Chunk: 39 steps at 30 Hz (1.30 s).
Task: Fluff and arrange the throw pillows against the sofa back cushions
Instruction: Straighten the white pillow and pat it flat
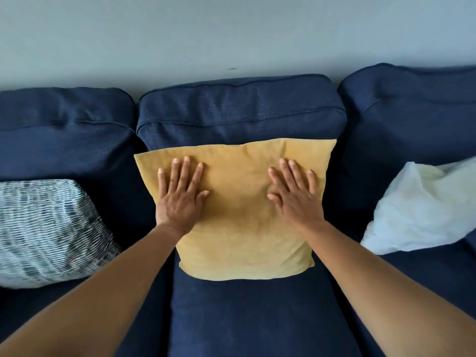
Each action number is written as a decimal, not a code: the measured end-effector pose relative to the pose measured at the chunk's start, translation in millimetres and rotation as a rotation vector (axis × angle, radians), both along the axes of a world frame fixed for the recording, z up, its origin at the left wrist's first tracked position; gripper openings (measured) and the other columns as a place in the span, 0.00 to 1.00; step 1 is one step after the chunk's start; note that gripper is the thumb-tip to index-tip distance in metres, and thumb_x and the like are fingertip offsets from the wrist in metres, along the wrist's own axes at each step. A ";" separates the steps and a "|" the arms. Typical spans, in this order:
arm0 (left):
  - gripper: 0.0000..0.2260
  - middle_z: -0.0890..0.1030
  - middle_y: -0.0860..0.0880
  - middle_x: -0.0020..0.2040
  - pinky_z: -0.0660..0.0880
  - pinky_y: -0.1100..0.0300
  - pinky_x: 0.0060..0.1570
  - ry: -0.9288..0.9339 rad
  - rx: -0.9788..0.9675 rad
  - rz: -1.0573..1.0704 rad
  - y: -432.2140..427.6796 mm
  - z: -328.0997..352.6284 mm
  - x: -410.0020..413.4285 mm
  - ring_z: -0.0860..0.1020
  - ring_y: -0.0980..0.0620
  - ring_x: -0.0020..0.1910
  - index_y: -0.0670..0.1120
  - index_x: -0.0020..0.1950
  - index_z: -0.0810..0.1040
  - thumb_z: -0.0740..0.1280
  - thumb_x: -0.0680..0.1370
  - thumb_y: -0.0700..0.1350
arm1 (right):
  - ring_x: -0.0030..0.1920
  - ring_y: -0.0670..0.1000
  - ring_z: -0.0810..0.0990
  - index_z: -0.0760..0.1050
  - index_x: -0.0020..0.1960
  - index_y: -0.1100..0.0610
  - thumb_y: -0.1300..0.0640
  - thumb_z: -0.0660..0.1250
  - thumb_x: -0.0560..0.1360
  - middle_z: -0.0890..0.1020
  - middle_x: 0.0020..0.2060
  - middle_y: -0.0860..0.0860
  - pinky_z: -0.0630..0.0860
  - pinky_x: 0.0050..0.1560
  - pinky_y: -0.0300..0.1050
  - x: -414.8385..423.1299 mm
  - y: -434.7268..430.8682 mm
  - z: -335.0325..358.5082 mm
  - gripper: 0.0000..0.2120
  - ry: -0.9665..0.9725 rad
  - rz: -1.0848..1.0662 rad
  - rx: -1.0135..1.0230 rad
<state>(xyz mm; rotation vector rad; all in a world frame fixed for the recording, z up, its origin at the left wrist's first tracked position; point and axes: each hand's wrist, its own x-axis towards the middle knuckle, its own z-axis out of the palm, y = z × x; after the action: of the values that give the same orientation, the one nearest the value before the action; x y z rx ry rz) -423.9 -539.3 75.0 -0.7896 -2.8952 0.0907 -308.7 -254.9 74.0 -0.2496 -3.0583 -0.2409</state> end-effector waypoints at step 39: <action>0.16 0.75 0.53 0.32 0.72 0.52 0.35 -0.447 0.961 0.340 516.5 19.0 193.5 0.73 0.53 0.32 0.49 0.40 0.68 0.65 0.80 0.59 | 0.52 0.57 0.75 0.74 0.55 0.53 0.59 0.70 0.74 0.83 0.48 0.51 0.55 0.58 0.52 180.9 560.9 28.7 0.11 0.166 -0.188 -0.172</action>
<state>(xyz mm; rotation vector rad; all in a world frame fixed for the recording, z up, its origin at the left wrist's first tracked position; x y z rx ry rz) -230.4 -22.8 94.0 -0.1348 -2.8434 -1.4658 -127.8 306.0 102.7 -0.5397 -2.8930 0.0345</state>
